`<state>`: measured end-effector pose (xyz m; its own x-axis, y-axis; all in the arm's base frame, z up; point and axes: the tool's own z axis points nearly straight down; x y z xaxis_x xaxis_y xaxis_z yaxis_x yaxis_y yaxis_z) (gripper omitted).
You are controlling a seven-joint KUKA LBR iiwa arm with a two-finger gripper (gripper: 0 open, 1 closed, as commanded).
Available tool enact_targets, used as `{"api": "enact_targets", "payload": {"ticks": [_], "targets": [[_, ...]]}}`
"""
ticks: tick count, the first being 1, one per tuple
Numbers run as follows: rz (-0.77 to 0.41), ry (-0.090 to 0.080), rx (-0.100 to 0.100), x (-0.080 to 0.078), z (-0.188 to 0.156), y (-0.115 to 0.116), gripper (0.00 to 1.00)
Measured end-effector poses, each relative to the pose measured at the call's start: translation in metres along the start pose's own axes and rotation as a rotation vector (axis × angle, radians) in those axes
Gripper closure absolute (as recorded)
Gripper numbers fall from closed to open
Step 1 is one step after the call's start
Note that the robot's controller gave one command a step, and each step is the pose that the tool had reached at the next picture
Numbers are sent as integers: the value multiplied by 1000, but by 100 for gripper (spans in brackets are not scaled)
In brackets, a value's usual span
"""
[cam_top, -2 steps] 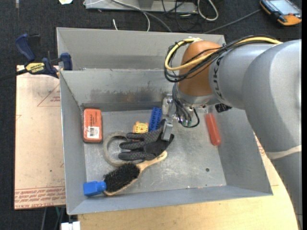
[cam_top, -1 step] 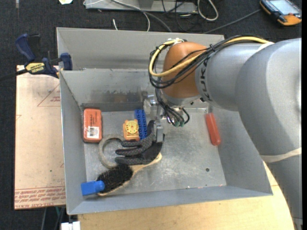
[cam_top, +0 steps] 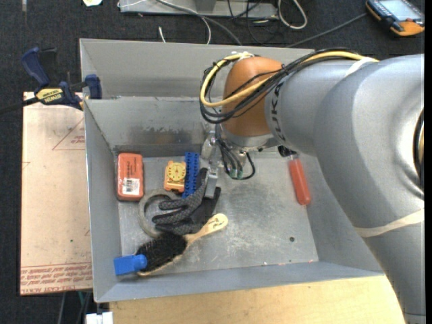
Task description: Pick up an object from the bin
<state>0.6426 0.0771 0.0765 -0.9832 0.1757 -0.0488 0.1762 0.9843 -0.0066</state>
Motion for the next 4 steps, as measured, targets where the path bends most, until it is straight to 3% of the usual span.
{"api": "enact_targets", "payload": {"ticks": [1, 2, 4], "targets": [[-52, -8, -2, 8, 3, 15, 0], [232, -6, 4, 33, 2, 57, 100], [205, -7, 7, 29, -6, 58, 100]]}}
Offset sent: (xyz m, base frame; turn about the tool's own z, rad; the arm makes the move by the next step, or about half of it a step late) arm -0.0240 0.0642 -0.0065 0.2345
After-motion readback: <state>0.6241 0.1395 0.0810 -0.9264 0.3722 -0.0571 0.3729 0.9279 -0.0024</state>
